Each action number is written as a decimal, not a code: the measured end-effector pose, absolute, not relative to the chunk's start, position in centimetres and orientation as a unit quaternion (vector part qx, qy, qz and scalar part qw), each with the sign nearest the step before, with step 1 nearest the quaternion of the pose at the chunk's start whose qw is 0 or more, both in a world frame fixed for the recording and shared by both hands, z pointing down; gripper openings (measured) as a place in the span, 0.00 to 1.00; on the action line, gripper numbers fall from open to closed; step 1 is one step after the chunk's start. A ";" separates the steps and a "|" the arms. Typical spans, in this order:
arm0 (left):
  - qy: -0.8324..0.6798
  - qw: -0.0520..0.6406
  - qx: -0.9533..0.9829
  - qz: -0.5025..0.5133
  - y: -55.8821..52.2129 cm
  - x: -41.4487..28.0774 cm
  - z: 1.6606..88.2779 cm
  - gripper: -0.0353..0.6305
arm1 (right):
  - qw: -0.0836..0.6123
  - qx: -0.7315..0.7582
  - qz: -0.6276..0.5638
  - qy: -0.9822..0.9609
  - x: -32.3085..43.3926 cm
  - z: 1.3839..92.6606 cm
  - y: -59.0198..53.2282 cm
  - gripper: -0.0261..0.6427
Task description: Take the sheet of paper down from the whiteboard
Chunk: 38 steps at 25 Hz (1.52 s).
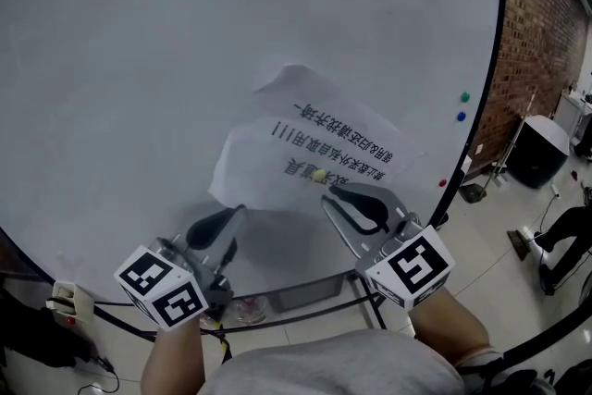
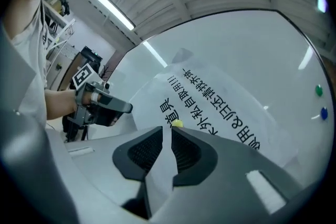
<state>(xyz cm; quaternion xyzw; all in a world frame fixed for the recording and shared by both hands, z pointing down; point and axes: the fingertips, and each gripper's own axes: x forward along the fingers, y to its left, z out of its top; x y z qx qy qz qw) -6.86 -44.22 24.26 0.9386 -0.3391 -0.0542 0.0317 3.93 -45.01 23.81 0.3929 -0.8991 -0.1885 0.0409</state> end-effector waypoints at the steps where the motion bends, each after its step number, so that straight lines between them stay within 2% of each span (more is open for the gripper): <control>1: -0.337 0.033 0.939 -0.055 -44.2 -6.8 24.3 0.06 | 0.047 0.403 -0.207 -0.890 3.9 23.5 -45.2 0.11; 7: -0.321 0.037 0.945 -0.056 -44.1 -6.5 24.3 0.06 | 0.108 0.461 -0.306 -0.826 3.5 23.1 -46.2 0.15; 15: -0.310 0.036 0.948 -0.055 -43.9 -6.3 24.3 0.06 | 0.125 0.495 -0.339 -0.790 3.0 23.2 -47.4 0.18; 18: -0.309 0.038 0.949 -0.056 -43.9 -6.4 24.2 0.06 | 0.121 0.512 -0.357 -0.772 2.9 23.1 -47.3 0.16; 32: -0.317 0.040 0.946 -0.056 -44.4 -8.1 26.0 0.06 | 0.122 0.514 -0.351 -0.773 2.2 24.6 -47.1 0.16; 38: -0.332 0.053 0.940 -0.058 -44.6 -12.9 29.0 0.06 | 0.117 0.518 -0.344 -0.774 -0.9 26.4 -47.0 0.16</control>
